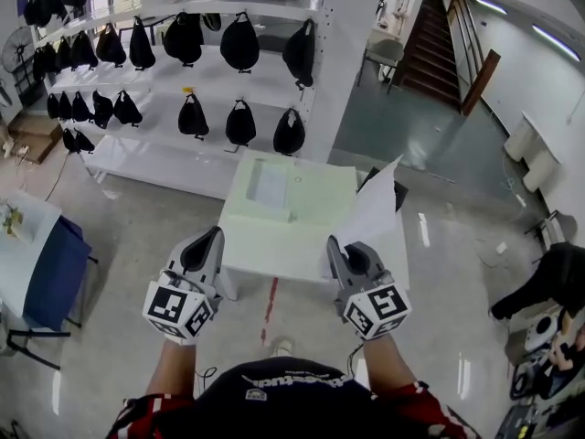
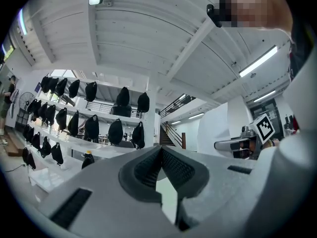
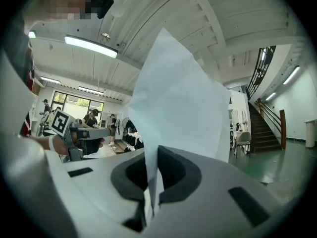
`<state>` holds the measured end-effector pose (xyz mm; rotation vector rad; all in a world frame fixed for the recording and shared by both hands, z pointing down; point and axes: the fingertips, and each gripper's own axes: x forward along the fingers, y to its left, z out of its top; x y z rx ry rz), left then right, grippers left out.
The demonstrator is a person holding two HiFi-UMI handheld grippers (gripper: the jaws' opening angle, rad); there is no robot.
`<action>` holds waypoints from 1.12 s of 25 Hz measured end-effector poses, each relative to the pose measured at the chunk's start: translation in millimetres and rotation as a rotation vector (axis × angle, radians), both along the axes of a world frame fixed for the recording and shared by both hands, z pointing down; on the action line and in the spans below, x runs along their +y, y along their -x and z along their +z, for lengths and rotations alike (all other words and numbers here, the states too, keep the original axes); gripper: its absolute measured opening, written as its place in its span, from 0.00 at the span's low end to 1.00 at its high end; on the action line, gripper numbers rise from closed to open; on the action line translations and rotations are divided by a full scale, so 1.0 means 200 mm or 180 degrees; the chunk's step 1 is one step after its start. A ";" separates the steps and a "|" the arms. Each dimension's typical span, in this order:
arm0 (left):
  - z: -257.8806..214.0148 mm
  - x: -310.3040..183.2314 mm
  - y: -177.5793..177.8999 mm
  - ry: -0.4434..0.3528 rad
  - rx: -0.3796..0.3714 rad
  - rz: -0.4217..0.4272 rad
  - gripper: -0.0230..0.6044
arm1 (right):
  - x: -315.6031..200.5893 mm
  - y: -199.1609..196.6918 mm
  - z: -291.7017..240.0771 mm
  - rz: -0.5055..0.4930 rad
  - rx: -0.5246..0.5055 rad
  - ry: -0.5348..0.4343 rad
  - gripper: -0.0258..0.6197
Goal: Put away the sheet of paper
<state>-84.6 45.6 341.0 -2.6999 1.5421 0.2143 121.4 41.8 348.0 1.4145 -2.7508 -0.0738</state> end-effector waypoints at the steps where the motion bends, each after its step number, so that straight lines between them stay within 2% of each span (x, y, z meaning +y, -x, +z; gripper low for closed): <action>1: 0.00 -0.03 -0.02 0.0004 0.0000 -0.0007 0.04 | -0.03 -0.02 0.00 -0.0011 -0.0010 0.0009 0.04; 15: -0.02 -0.37 -0.26 0.0050 -0.0114 -0.0117 0.04 | -0.38 -0.17 0.06 -0.0245 -0.0144 0.0133 0.04; 19: -0.02 -0.42 -0.32 0.0016 -0.0153 -0.0162 0.04 | -0.44 -0.21 0.09 -0.0316 -0.0173 0.0156 0.04; 23: -0.03 -0.46 -0.36 0.0044 -0.0062 -0.0149 0.04 | -0.49 -0.23 0.11 -0.0384 -0.0182 0.0166 0.04; 28: -0.03 -0.47 -0.39 0.0049 -0.0115 -0.0179 0.04 | -0.52 -0.24 0.12 -0.0435 -0.0220 0.0191 0.04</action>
